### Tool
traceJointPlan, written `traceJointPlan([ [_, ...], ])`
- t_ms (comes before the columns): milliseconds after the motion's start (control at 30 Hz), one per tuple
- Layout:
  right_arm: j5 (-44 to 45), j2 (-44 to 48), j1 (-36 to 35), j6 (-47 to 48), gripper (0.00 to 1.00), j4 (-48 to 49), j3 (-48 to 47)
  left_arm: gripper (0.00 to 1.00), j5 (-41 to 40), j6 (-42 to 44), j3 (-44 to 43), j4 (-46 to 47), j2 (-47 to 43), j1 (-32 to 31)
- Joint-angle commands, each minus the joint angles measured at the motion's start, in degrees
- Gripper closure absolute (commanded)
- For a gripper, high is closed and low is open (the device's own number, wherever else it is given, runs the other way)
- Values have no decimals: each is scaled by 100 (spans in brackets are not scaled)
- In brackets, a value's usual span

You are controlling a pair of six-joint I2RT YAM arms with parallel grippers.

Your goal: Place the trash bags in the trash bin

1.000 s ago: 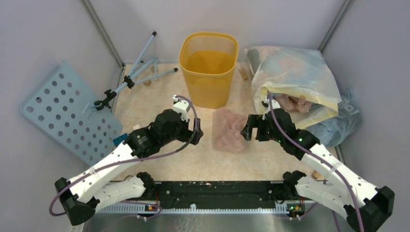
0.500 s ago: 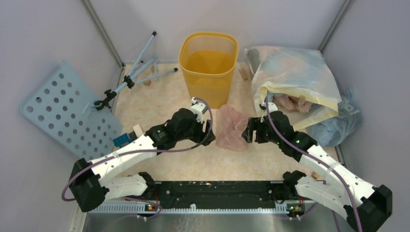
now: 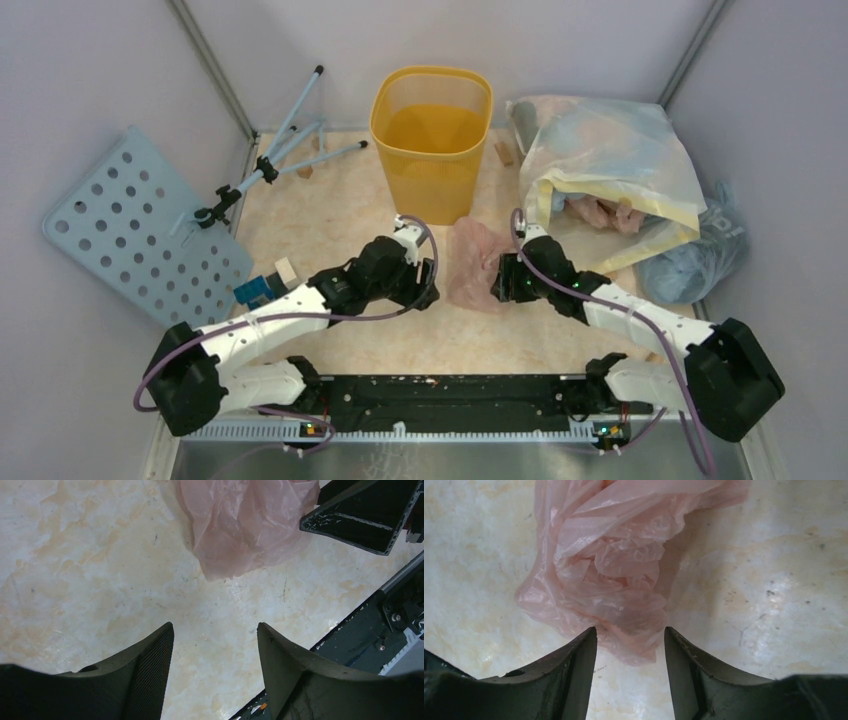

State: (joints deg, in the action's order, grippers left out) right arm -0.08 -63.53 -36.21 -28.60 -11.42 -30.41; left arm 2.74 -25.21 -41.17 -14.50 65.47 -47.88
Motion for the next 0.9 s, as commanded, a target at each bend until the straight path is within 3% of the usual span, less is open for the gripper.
traceJointPlan([
  [0, -601, -339, -186, 11, 50, 1056, 47, 33, -133, -229, 141, 362, -256, 56],
  [167, -741, -493, -1252, 1, 49, 1901, -59, 34, -208, -311, 262, 412, -323, 156],
  [300, -1427, -123, -1479, 3, 45, 2627, 108, 35, -217, -424, 369, 389, -389, 186],
  [400, -482, 520, -1484, -40, 29, 1887, 103, 29, -498, -449, 452, 310, -442, 187],
  [500, 893, 781, -1470, -89, 16, 734, -88, 13, -650, -504, 487, 268, -419, 190],
  [567, 1522, 783, -1421, -130, 15, 257, -214, 5, -695, -619, 487, 362, -348, 198],
  [633, 1594, 755, -1216, -112, 15, 45, -295, 4, -618, -721, 479, 549, -244, 196],
  [767, 557, 820, -310, -204, 17, 322, -186, 3, -310, -831, 478, 1048, 15, 194],
  [867, 303, 685, -40, -144, 17, 608, -181, 1, -148, -749, 428, 1294, 305, 185],
])
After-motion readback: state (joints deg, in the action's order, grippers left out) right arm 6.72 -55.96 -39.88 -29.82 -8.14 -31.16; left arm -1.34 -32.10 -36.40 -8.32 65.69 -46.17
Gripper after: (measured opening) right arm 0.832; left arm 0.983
